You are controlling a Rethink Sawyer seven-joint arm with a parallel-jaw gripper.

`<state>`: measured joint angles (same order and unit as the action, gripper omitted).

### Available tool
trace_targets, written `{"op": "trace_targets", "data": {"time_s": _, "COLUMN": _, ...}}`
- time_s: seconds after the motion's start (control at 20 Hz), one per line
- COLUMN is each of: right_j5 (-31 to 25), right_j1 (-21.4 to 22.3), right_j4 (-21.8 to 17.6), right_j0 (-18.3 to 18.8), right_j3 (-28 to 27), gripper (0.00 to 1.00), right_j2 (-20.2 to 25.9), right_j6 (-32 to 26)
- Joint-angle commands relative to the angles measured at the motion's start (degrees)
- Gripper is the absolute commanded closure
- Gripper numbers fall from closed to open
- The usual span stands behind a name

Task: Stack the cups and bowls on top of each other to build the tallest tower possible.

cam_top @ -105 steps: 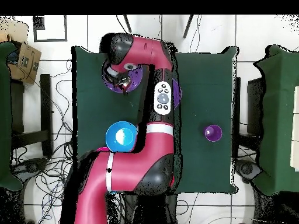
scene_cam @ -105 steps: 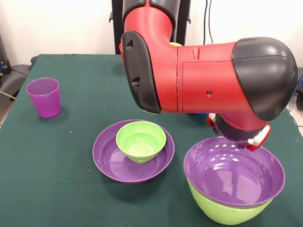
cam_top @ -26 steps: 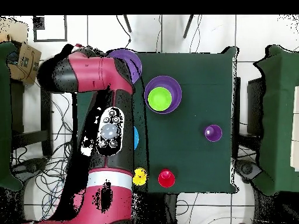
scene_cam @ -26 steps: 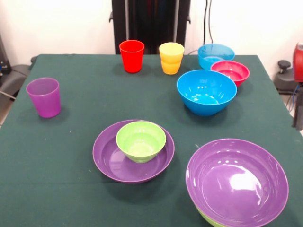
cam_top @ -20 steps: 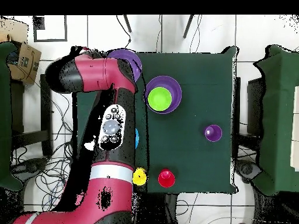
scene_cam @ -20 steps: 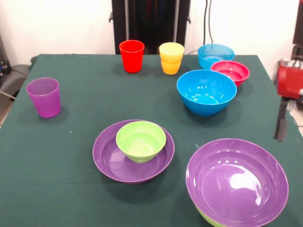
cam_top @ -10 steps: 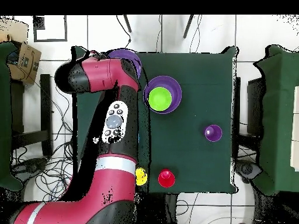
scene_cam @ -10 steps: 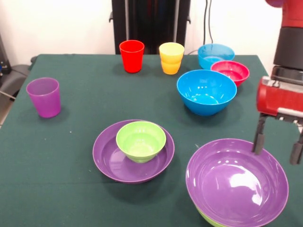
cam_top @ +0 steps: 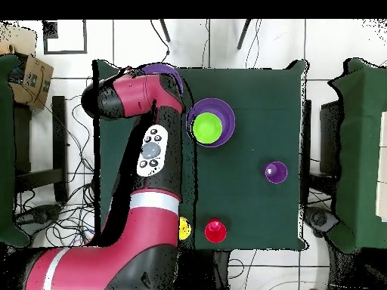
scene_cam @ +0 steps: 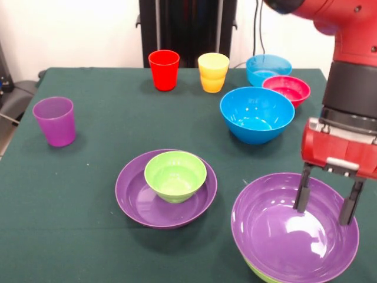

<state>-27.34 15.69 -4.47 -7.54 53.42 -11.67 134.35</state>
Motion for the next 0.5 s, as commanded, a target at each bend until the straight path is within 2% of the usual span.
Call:
{"op": "trace_targets", "data": {"time_s": 0.05, "right_j5": 3.03, "right_j1": -4.78, "right_j4": -6.16, "right_j0": 2.11, "right_j3": -4.02, "gripper": 0.00, "right_j2": 4.15, "right_j6": -7.12}}
{"op": "trace_targets", "data": {"time_s": 0.2, "right_j5": 5.30, "right_j1": -5.65, "right_j4": -7.32, "right_j0": 3.03, "right_j3": -4.05, "gripper": 0.00, "right_j2": 4.97, "right_j6": -7.54}}
{"op": "trace_targets", "data": {"time_s": 0.5, "right_j5": 4.64, "right_j1": -8.70, "right_j4": -8.44, "right_j0": 4.62, "right_j3": -8.78, "gripper": 0.00, "right_j2": 7.84, "right_j6": -11.03}}
